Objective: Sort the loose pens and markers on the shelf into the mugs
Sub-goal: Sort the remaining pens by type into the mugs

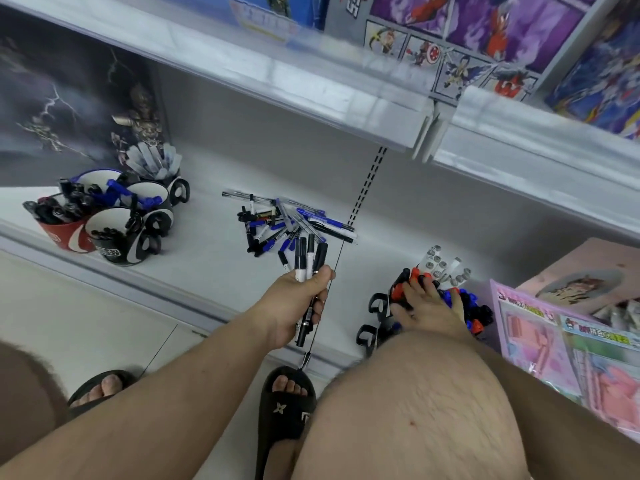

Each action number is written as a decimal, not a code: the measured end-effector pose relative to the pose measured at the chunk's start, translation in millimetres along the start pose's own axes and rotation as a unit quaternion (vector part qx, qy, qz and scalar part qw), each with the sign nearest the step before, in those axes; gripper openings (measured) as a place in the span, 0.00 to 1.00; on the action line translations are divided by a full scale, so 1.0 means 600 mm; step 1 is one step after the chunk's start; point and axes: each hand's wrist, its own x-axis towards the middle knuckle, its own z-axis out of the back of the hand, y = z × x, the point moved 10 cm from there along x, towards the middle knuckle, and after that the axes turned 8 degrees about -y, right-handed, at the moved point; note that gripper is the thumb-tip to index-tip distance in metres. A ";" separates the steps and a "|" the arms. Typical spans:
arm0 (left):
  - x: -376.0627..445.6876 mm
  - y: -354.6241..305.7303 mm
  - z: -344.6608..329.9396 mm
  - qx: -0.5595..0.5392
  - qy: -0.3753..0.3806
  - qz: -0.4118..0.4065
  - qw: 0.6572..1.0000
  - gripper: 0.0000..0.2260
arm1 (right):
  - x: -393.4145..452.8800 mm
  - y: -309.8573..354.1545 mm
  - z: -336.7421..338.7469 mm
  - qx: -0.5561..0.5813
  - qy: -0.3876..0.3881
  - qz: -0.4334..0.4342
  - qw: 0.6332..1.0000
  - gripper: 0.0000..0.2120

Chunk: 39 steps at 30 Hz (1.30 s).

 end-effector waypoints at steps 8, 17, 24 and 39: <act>-0.032 -0.040 -0.053 0.114 0.058 -0.055 0.990 0.15 | -0.028 0.161 0.249 0.290 -0.015 0.033 0.956 0.14; -0.070 -0.072 -0.084 0.059 0.142 -0.052 0.987 0.09 | -0.050 0.176 0.246 0.372 -0.054 0.042 0.926 0.02; -0.065 -0.068 -0.069 -0.097 0.155 0.029 0.983 0.12 | -0.063 0.092 0.269 0.540 -0.140 -0.019 0.830 0.05; -0.012 0.020 -0.075 -0.034 0.075 0.067 0.994 0.10 | -0.123 -0.074 0.233 0.551 -0.313 -0.119 0.764 0.09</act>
